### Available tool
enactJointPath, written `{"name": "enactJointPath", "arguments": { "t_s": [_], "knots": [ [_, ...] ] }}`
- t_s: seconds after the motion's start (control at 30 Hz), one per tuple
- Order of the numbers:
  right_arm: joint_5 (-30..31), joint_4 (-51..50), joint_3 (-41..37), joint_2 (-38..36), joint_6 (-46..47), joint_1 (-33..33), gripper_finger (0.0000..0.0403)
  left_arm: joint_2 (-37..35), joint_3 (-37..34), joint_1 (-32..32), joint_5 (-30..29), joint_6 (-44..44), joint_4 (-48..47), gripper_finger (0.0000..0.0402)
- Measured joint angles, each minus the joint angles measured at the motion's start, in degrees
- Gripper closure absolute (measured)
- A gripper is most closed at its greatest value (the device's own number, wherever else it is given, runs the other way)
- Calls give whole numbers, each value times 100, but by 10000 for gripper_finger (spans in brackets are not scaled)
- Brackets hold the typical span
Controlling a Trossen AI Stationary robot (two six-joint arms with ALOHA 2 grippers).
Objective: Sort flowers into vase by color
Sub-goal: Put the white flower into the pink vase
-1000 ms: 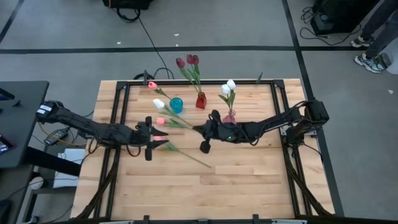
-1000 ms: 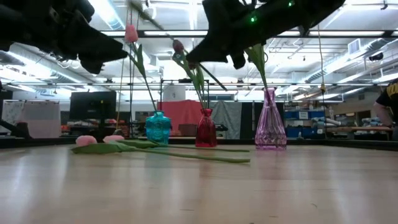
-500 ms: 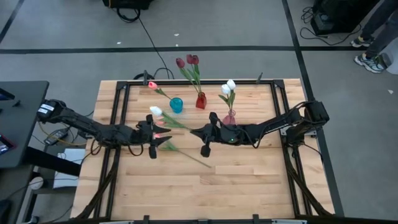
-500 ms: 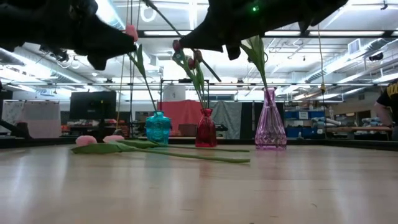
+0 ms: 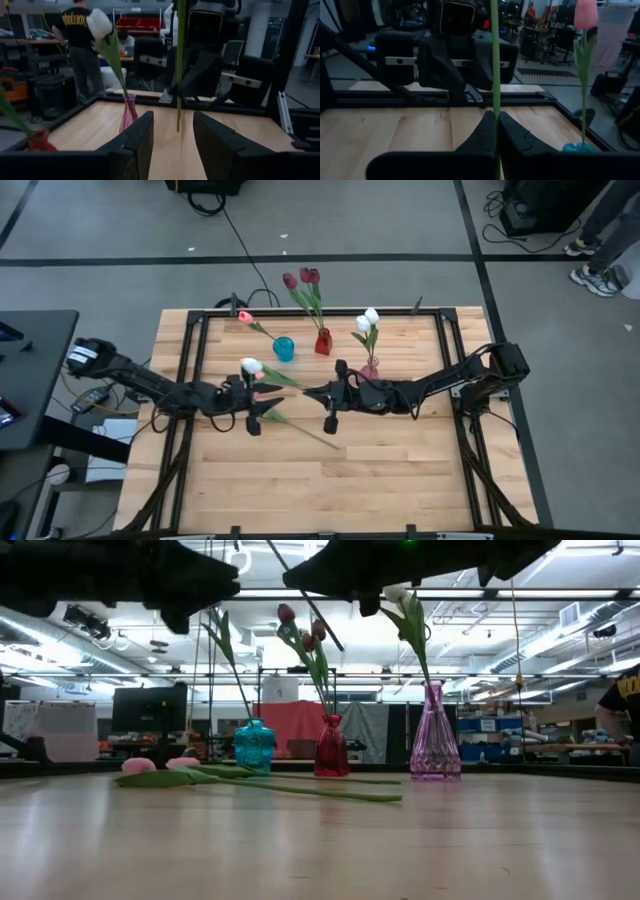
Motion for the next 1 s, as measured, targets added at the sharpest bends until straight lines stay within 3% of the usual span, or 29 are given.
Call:
{"name": "enactJointPath", "arguments": {
  "t_s": [0.53, 1.0],
  "knots": [
    [-262, 85, 0, 2, -262, 17, 392, 745, 1165, 0, -125, 860, 5, 257],
    [-187, 67, 0, 2, -410, 72, 392, 726, 1353, 0, -126, 1173, 383, 257]
  ]
}}
